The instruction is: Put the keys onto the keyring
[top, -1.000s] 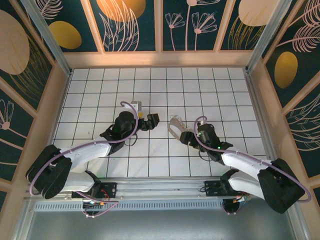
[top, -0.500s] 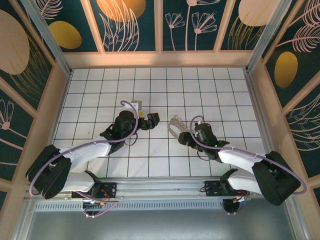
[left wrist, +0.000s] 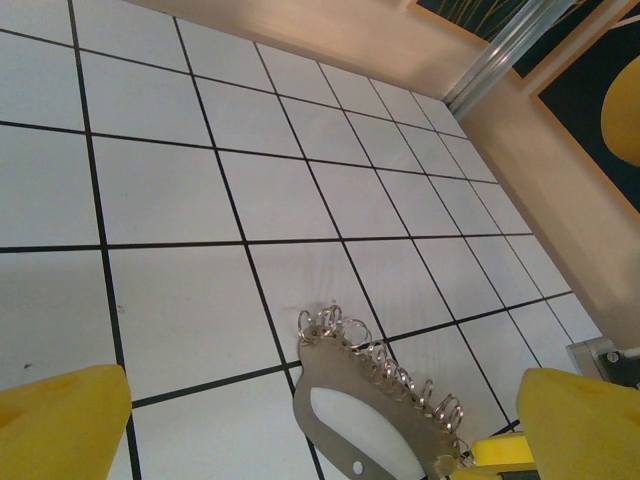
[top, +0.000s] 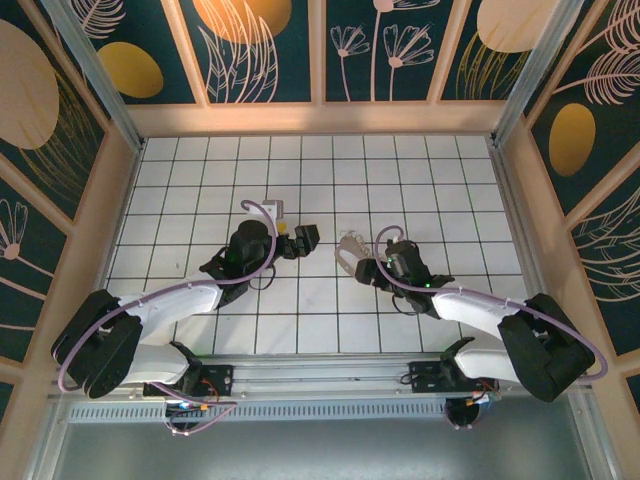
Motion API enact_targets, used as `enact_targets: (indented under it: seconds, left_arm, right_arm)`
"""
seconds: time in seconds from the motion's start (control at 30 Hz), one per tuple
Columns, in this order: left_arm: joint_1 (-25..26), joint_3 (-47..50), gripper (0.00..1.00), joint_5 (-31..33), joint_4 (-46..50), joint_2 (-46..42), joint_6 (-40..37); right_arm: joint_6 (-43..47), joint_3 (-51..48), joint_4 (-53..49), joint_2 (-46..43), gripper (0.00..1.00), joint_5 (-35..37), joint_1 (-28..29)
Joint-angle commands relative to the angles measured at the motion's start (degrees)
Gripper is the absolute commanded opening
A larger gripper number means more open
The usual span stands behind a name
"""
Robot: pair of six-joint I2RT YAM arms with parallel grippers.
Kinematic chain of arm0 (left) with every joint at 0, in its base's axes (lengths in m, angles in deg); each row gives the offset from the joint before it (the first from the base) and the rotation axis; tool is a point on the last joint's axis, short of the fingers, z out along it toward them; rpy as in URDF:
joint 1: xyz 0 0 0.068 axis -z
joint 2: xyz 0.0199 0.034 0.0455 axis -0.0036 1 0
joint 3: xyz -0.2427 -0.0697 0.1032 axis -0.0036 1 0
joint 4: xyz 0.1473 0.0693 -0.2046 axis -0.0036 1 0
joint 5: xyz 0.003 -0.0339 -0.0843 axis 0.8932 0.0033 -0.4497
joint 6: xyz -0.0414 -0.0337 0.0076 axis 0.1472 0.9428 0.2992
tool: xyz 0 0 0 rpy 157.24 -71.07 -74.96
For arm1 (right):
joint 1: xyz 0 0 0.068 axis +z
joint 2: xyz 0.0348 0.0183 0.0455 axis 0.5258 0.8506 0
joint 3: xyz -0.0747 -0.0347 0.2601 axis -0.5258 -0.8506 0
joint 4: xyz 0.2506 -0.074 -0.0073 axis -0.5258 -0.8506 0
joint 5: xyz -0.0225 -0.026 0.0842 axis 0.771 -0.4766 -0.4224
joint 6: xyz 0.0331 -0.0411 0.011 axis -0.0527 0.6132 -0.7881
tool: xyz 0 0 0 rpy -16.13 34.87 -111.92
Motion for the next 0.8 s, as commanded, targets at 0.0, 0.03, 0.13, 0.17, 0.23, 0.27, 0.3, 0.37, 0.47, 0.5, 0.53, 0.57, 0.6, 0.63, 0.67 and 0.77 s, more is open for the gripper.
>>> enact_targets:
  seconds: [0.0,0.03,0.13,0.17,0.23,0.27,0.3,0.37,0.47,0.5,0.53,0.57,0.6,0.63,0.67,0.77]
  left_arm:
    - [0.35,-0.90,0.99,-0.05,0.08,-0.75,-0.15]
    - [0.38,-0.84,0.99,-0.05,0.07,-0.72,-0.15]
    - [0.38,-0.94,0.99,-0.17,0.07,-0.62,-0.18]
    - [0.38,-0.92,0.98,-0.22,0.07,-0.56,-0.32]
    - [0.38,-0.92,0.99,-0.31,0.07,-0.69,-0.41]
    - [0.39,-0.93,0.99,-0.23,0.04,-0.68,-0.55]
    - [0.38,-0.94,0.99,-0.23,-0.09,-0.58,-0.67]
    - [0.40,-1.18,0.99,-0.05,-0.01,-0.27,-0.86]
    - [0.38,-1.19,0.99,0.04,0.33,0.24,-0.95]
    - [0.39,-1.13,0.99,0.04,0.25,0.32,-0.95]
    - [0.38,-1.09,0.99,0.04,0.20,0.32,-0.92]
    - [0.38,-1.01,0.99,0.05,0.32,0.43,-0.94]
    - [0.41,-0.95,0.99,0.04,0.32,0.35,-0.93]
    - [0.41,-0.90,0.99,0.13,0.25,0.32,-0.89]
    - [0.36,-0.83,0.99,0.17,0.46,0.29,-0.94]
    - [0.41,-0.69,0.99,0.47,0.92,-0.20,-0.90]
  right_arm:
    - [1.51,1.58,-1.30,0.67,0.81,1.83,0.22]
    - [1.70,1.63,-1.65,0.80,0.80,1.82,0.26]
    - [1.77,1.31,-2.70,-0.01,0.80,3.62,0.19]
    - [1.69,1.13,-2.94,-0.64,0.79,3.56,0.24]
    - [1.68,0.94,-3.53,-1.87,0.79,3.48,0.31]
    - [1.71,0.94,-3.86,-2.49,0.79,3.54,0.38]
    - [1.68,1.10,-4.30,-3.00,0.78,3.65,0.43]
    - [1.80,1.37,-4.77,-3.54,0.77,4.03,0.45]
    - [1.98,1.97,-5.64,-3.56,0.77,6.37,0.46]
    - [2.23,2.27,-5.47,-3.38,0.77,6.82,0.42]
    - [2.67,2.85,-5.24,-3.00,0.77,7.00,0.36]
    - [3.34,3.73,-5.06,-2.33,0.77,6.99,0.32]
    - [3.86,4.63,-4.90,-1.56,0.77,7.02,0.20]
    - [4.45,5.76,-4.81,-0.46,0.77,7.00,0.05]
    - [5.02,6.88,-4.73,0.76,0.77,7.17,-0.13]
    - [6.23,9.03,-3.81,4.19,0.77,6.82,-0.77]
